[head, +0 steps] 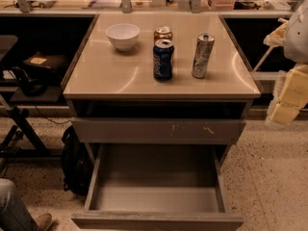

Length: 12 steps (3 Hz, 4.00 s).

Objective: Close middle drawer

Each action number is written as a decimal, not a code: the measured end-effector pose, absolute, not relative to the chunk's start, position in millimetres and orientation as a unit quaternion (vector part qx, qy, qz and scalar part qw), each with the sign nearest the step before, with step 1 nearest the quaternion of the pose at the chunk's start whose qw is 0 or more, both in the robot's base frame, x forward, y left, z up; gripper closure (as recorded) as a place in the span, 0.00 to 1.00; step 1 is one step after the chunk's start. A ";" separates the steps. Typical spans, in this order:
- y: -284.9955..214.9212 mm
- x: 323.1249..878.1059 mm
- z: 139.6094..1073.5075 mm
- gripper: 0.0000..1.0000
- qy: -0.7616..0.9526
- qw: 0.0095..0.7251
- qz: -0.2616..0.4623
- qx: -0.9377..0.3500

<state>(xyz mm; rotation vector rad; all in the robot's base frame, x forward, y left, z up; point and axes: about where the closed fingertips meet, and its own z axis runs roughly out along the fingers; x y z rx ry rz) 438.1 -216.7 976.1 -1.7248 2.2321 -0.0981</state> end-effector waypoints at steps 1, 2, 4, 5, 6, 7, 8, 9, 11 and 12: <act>-216.7 438.1 976.1 0.00 0.781 0.159 -0.034 -0.603; -219.2 425.2 965.1 0.00 0.775 0.170 -0.025 -0.608; -198.4 367.1 897.9 0.00 0.738 0.256 0.015 -0.624; -191.2 356.6 826.5 0.00 0.746 0.264 0.027 -0.611; -194.4 351.8 797.4 0.00 0.756 0.260 0.020 -0.600; -194.5 351.8 797.6 0.00 0.756 0.260 0.020 -0.600; -195.8 335.9 781.8 0.00 0.748 0.269 0.018 -0.607; -204.3 289.9 725.6 0.00 0.761 0.287 0.024 -0.582; -222.8 188.5 546.9 0.00 0.775 0.245 0.072 -0.578; -223.1 187.6 546.1 0.00 0.775 0.242 0.071 -0.579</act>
Offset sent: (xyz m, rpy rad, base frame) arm -0.0339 -0.0083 -0.0338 0.0652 0.0010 0.0495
